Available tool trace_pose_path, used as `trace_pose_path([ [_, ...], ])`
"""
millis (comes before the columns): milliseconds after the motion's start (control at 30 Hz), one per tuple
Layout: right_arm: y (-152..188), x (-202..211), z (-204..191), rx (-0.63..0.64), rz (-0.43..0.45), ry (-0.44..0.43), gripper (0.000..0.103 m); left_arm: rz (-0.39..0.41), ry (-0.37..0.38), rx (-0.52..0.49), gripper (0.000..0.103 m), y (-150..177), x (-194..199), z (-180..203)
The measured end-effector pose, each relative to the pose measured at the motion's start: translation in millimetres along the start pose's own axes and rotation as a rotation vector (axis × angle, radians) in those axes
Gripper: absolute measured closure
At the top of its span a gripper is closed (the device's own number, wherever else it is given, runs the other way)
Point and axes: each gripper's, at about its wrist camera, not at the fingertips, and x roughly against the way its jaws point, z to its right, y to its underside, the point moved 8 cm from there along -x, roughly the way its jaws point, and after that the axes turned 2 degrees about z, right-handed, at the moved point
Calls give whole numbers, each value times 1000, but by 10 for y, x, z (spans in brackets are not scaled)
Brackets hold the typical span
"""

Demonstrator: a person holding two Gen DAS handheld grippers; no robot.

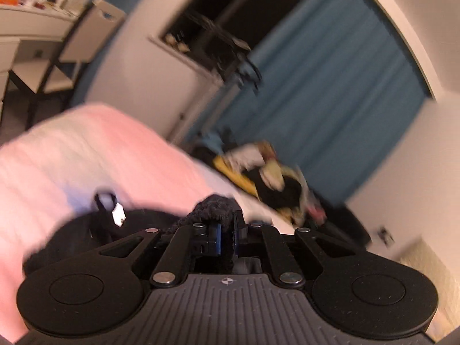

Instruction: Fold clothes

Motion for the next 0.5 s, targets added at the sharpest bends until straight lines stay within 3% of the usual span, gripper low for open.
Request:
trace_pose_path([
  [100, 25, 20, 32, -19, -15, -5, 19, -78, 24, 4, 94, 447, 204, 166],
  [300, 89, 70, 5, -13, -32, -21, 18, -69, 50, 122, 89, 933, 172, -135],
  [367, 121, 101, 9, -1, -35, -5, 18, -61, 88, 169, 78, 975, 150, -246],
  [433, 141, 121, 30, -1, -35, 10, 17, -52, 151, 204, 33, 997, 167, -388],
  [500, 150, 126, 53, -12, -36, 23, 17, -36, 193, 240, 24, 1012, 204, -535],
])
